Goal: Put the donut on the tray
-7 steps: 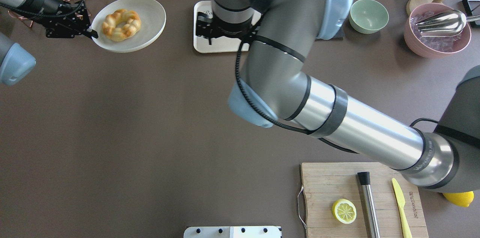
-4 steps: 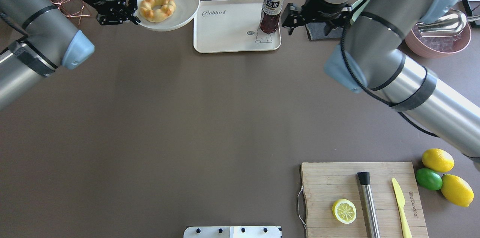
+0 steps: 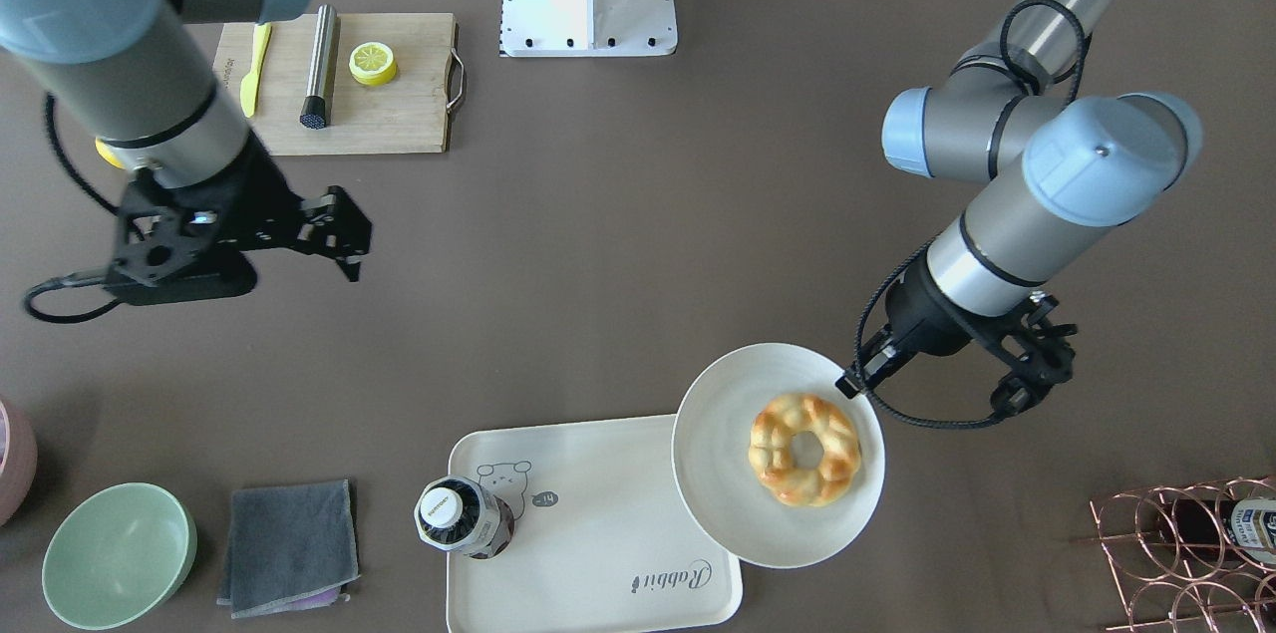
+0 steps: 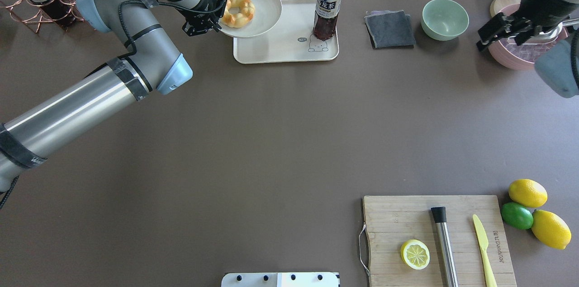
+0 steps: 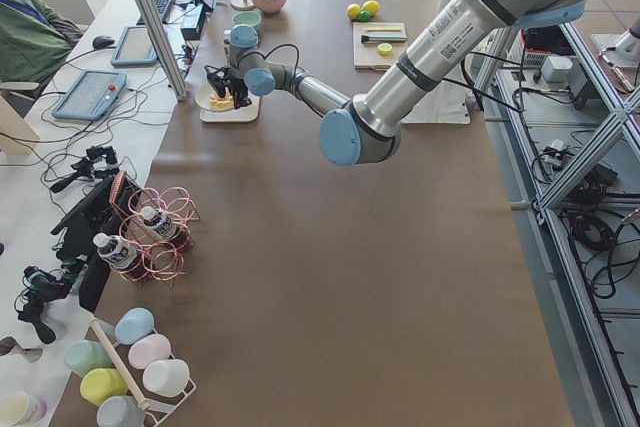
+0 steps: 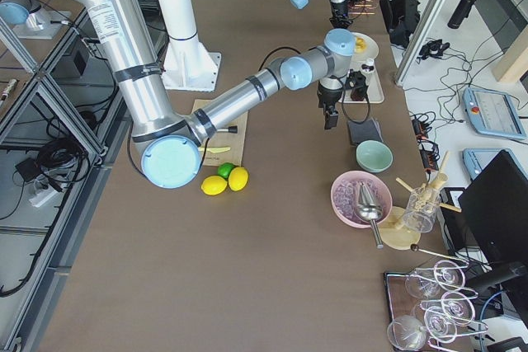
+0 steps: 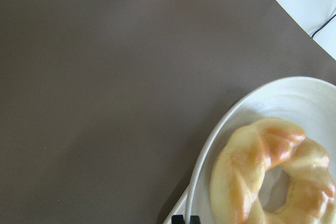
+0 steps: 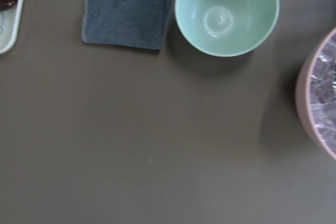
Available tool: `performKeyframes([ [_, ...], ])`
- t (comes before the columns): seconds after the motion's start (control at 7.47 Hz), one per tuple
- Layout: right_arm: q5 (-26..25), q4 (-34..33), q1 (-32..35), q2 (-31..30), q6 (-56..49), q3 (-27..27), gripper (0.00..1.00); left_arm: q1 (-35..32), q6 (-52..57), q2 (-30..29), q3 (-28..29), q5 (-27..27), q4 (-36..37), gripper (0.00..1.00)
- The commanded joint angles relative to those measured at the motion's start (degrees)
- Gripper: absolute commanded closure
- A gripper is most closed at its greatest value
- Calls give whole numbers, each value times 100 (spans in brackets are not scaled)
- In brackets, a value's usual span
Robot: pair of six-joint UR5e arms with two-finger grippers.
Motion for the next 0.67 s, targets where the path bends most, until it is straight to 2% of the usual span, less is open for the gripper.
performKeyframes([
  [0.0,38,13,747,-827,-1865,-227,0,356,-48,-382,812,535,-367,100],
  [0.13,29,13,845,-917,-2106,-332,0,471,-56,-470,911,564,-368,100],
  [0.27,12,13,890,-944,-2160,-473,0,507,39,-489,912,565,-377,79],
  [0.4,3,21,916,-953,-2265,-535,0,559,684,-463,903,573,-568,16],
  [0.54,-23,21,925,-953,-2362,-605,0,586,1108,-436,877,660,-649,2],
])
